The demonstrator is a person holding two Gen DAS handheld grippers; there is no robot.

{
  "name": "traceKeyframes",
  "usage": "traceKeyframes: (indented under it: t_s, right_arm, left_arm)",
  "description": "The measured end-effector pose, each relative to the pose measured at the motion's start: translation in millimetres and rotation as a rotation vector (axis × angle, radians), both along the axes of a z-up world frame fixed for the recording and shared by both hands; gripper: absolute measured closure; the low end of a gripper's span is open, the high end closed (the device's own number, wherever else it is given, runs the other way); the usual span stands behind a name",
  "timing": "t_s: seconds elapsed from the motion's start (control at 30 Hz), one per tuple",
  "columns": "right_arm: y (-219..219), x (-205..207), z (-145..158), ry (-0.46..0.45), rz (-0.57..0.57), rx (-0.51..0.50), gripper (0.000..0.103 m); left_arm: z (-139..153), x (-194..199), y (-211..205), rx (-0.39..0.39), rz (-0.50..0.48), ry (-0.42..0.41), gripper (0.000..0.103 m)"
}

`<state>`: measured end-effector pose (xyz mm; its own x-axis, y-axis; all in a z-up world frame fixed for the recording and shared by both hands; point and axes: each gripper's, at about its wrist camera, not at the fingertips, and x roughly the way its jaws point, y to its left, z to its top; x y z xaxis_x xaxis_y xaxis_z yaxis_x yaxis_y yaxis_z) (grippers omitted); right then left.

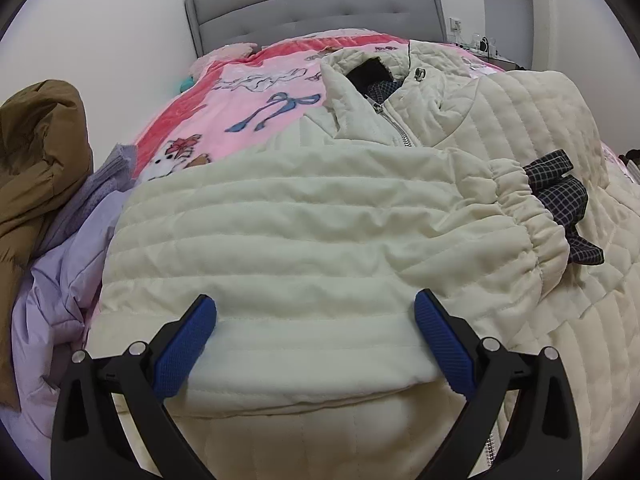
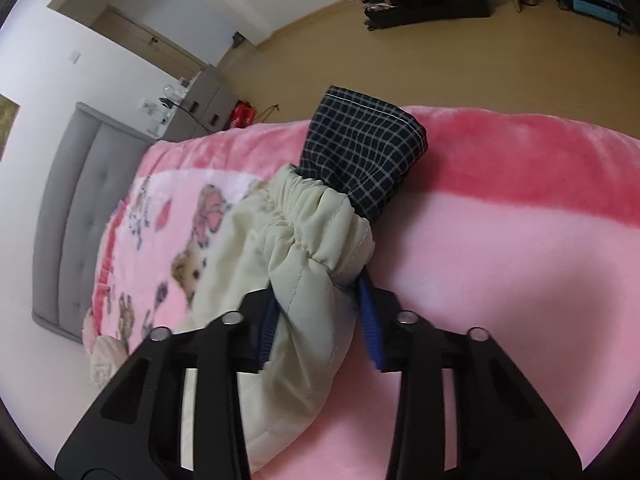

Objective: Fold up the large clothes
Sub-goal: 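Grasp the other plaid cuff with the right gripper and lift it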

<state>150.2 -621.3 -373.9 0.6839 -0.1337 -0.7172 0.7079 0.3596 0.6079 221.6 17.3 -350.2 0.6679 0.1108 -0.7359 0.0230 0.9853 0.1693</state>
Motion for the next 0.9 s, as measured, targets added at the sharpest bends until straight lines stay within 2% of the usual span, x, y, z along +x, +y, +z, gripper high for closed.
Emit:
traceKeyframes:
  t_s: [0.13,0.23,0.33,0.47,0.53,0.63,0.7,0.77,0.9]
  right_arm:
    - [15,-1,41,-0.102,0.041,-0.064,0.078]
    - [55,8,102,-0.186,0.173,-0.210,0.078]
    - [126,25,176,-0.312,0.367,-0.375,0.079]
    - [215,52,239,-0.423,0.600,-0.486,0.079]
    - [269,70,257,-0.459,0.747,-0.508,0.079]
    - [342,82,267,-0.488,0.916,-0.592,0.079]
    - [399,91,261,-0.487,1.048,-0.634,0.079]
    - [442,94,245,-0.471,1.150,-0.655,0.079]
    - [510,84,193,-0.399,1.311,-0.687,0.079]
  left_arm:
    - [0,1,-2,0.005,0.005,0.006,0.005]
    - [0,1,-2,0.006,0.006,0.007,0.005]
    - [2,0,-2,0.006,0.010,0.001,0.005]
    - [9,-9,0,-0.009,-0.006,-0.003,0.005]
    - [16,-17,3,-0.031,-0.014,-0.009,0.005]
    - [28,-34,11,-0.068,-0.044,-0.030,0.005]
    - [33,-45,17,-0.076,-0.073,-0.037,0.005]
    - [37,-53,22,-0.085,-0.090,-0.033,0.005]
    - [44,-68,47,-0.167,-0.100,-0.037,0.005]
